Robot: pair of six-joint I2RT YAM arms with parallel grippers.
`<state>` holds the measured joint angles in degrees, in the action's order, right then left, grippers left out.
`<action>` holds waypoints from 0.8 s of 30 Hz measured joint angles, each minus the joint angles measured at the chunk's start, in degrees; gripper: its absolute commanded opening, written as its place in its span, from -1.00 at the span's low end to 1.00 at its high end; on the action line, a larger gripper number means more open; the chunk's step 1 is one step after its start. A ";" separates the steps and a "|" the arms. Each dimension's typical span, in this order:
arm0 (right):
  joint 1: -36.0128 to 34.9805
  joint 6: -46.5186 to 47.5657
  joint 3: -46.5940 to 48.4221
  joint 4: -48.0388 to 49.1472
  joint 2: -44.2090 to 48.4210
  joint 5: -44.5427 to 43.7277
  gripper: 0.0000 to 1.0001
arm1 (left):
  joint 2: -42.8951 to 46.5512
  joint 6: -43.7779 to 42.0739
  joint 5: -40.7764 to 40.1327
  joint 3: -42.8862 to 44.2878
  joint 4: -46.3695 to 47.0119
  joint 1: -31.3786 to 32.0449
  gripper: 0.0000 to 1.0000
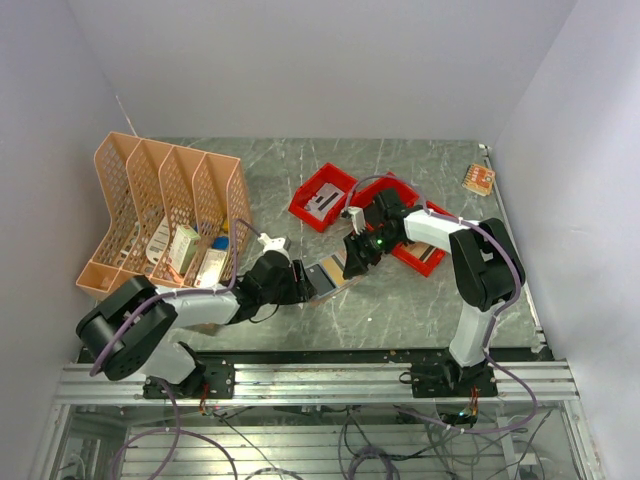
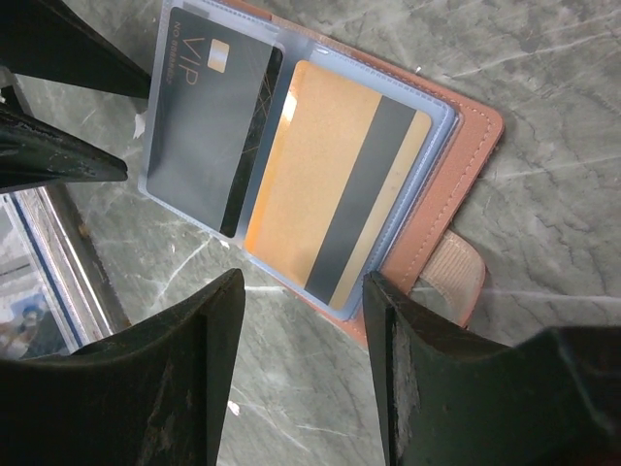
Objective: Put the credit cards into the card holder
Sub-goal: Turn over the card slot in the card holder.
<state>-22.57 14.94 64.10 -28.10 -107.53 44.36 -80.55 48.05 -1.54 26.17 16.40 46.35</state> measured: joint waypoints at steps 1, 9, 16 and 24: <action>0.02 -0.02 0.00 0.00 0.02 0.07 -0.04 | -0.15 0.07 0.00 0.04 0.00 0.00 0.24; 0.15 -0.39 0.02 -0.02 0.00 3.93 -0.15 | -1.84 0.39 -0.79 1.05 -0.50 0.00 0.19; 1.05 -0.87 0.07 0.00 0.00 7.61 -0.13 | -2.71 0.35 -0.83 1.99 -0.83 0.00 0.18; 3.08 -3.08 0.07 1.49 0.00 5.46 -0.10 | -3.21 0.20 -0.96 3.15 -2.56 0.00 0.16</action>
<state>-19.49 11.86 64.16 -26.61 -107.53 49.82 -83.77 48.25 -2.50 29.32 13.85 46.35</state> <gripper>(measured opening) 0.450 0.585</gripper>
